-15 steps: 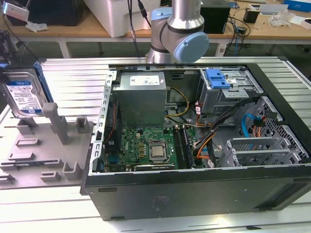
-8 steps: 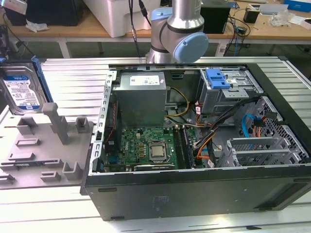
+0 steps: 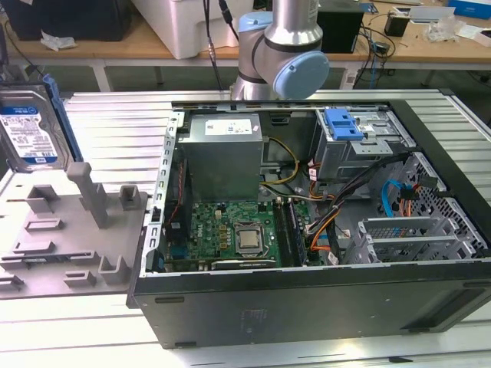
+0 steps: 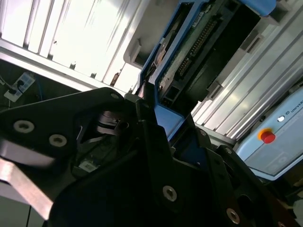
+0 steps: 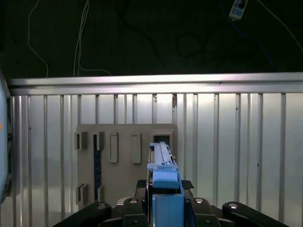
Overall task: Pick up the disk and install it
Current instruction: 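Pick up the disk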
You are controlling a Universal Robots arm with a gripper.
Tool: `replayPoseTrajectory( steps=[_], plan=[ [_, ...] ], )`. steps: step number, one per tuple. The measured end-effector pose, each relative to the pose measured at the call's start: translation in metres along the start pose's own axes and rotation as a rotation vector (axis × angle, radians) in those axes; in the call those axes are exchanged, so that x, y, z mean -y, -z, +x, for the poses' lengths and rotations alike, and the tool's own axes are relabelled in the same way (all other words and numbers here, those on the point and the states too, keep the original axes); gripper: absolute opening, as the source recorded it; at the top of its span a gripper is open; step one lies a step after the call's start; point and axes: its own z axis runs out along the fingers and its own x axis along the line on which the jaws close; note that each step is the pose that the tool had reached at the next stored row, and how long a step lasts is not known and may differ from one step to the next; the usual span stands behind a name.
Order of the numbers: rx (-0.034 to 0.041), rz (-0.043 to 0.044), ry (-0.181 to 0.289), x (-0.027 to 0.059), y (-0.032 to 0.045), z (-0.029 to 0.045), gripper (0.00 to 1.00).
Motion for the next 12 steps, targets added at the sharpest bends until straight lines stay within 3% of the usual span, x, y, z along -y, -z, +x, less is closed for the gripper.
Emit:
replayPoseTrajectory(
  steps=[11, 12],
  plan=[
    [0.0000, 0.0012, 0.000, 0.0000, 0.0246, 0.0037, 0.37],
    [-0.0001, 0.0012, 0.000, 0.0000, 0.0294, 0.0044, 0.37]
  ],
)
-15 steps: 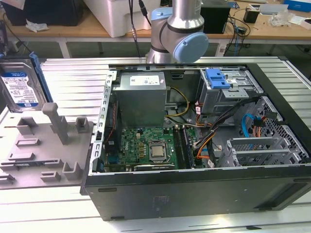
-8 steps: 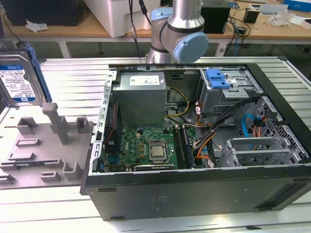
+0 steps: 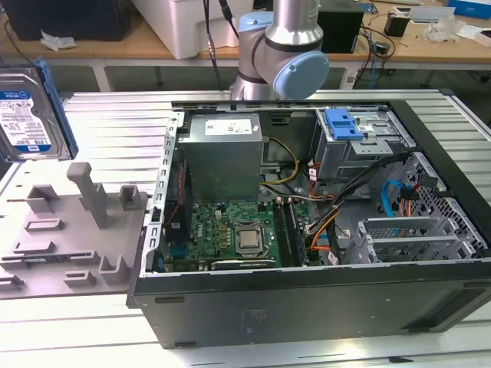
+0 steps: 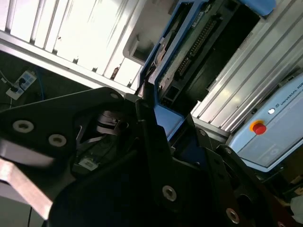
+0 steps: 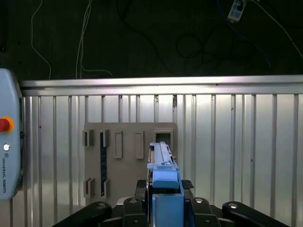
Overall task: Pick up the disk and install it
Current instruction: 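Pick up the disk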
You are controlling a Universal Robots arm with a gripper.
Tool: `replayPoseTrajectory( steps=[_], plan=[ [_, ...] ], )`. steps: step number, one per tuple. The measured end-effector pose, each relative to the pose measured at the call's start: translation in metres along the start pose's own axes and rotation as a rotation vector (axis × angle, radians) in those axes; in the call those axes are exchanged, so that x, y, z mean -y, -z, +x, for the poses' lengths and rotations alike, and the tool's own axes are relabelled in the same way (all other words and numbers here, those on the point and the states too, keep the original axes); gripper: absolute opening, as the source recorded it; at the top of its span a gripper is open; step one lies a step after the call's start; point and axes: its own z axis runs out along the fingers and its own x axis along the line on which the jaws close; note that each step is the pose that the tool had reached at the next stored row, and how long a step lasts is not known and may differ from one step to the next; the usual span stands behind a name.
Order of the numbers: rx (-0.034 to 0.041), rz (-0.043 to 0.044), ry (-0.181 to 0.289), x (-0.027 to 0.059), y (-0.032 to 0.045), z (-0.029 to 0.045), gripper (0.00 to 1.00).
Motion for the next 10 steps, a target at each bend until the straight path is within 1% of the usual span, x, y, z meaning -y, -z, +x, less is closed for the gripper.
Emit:
replayPoseTrajectory(
  steps=[2, 8, 10],
  plan=[
    [0.0001, 0.0002, 0.000, 0.0000, 0.0096, 0.0015, 0.37],
    [0.0001, 0.0001, 0.000, 0.0000, 0.0097, 0.0015, 0.37],
    [0.0018, -0.0001, 0.000, 0.0000, 0.0119, 0.0017, 0.37]
  ],
)
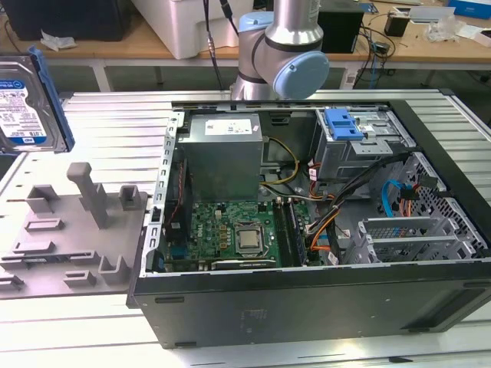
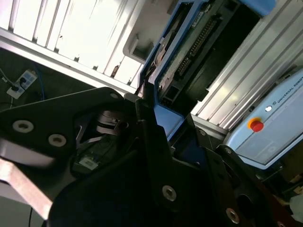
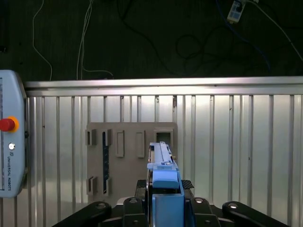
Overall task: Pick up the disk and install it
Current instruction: 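Pick up the disk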
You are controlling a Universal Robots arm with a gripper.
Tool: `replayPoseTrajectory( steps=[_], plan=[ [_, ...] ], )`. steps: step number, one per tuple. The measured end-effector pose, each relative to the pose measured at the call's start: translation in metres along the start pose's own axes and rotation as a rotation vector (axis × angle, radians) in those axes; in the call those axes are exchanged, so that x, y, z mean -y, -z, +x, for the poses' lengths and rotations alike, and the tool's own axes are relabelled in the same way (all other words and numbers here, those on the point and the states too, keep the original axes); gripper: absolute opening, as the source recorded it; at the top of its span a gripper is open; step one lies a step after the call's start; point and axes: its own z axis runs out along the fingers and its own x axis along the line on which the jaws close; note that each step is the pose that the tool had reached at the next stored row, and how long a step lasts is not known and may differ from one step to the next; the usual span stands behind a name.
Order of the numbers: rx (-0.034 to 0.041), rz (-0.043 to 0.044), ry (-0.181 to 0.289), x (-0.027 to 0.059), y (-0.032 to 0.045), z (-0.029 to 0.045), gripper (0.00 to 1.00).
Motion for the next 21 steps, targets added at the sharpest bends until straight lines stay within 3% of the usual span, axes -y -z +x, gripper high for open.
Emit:
replayPoseTrajectory(
  steps=[8, 11, 14, 21],
  plan=[
    [0.0061, 0.0003, 0.000, 0.0001, 0.0154, 0.0025, 0.37],
    [0.0184, 0.0002, 0.000, 0.0003, 0.0217, 0.0039, 0.37],
    [0.0442, 0.0004, 0.000, 0.0007, 0.0291, 0.0072, 0.37],
    [0.0549, 0.0004, 0.000, 0.0065, 0.0398, 0.0144, 0.37]
  ],
)
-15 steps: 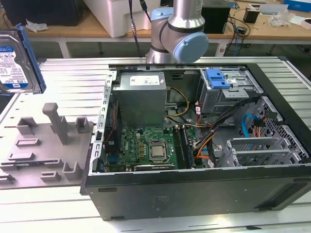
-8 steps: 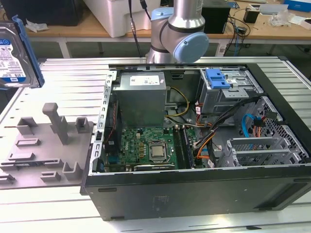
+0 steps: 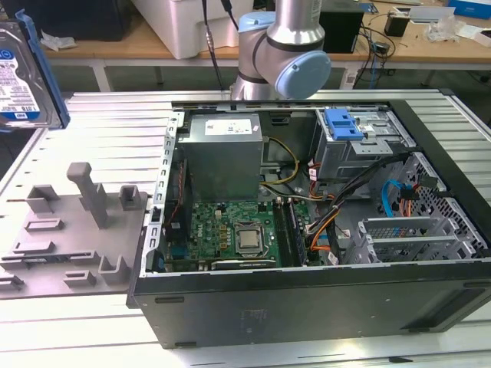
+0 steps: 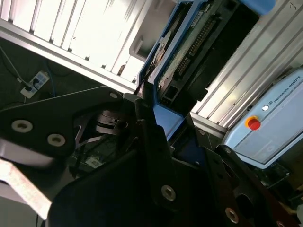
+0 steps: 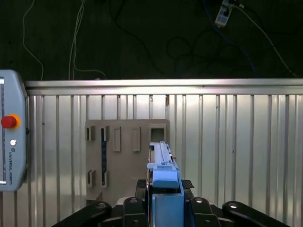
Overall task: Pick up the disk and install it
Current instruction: 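Pick up the disk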
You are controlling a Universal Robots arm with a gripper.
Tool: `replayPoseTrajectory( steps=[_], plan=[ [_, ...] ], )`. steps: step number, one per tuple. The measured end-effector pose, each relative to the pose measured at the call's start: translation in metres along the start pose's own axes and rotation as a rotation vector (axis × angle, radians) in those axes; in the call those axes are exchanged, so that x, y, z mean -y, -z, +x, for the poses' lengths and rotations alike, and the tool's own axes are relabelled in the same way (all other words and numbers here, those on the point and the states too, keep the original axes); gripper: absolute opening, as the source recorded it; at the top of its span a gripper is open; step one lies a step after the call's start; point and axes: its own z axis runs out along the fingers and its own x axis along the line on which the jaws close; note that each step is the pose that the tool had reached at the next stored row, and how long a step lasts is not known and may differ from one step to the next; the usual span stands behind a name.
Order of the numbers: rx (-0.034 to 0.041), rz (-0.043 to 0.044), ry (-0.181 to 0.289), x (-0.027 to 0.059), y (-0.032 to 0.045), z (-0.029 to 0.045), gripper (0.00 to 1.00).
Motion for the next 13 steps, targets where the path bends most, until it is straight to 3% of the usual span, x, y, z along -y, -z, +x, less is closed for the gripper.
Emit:
replayPoseTrajectory(
  steps=[7, 13],
  plan=[
    [0.0105, 0.0000, 0.000, 0.0134, 0.0094, 0.0080, 0.37],
    [0.0162, -0.0002, 0.000, 0.0264, 0.0125, 0.0155, 0.37]
  ],
)
